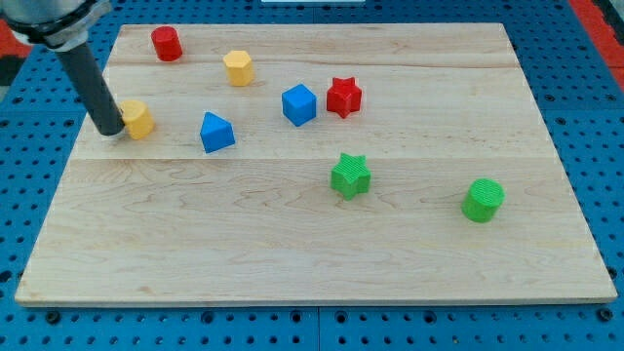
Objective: Slide yellow heart to the blue cube
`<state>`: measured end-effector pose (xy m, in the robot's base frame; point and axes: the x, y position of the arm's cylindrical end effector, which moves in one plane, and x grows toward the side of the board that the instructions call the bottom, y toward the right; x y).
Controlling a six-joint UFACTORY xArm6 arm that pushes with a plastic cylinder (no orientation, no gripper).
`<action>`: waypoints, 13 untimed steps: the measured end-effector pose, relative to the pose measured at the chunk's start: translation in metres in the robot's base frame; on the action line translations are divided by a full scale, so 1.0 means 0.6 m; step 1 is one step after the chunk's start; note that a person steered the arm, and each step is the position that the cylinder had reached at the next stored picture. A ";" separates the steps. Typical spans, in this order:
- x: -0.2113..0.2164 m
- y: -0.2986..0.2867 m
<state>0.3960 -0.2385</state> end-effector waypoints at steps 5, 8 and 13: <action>-0.079 0.078; -0.122 0.076; -0.119 0.285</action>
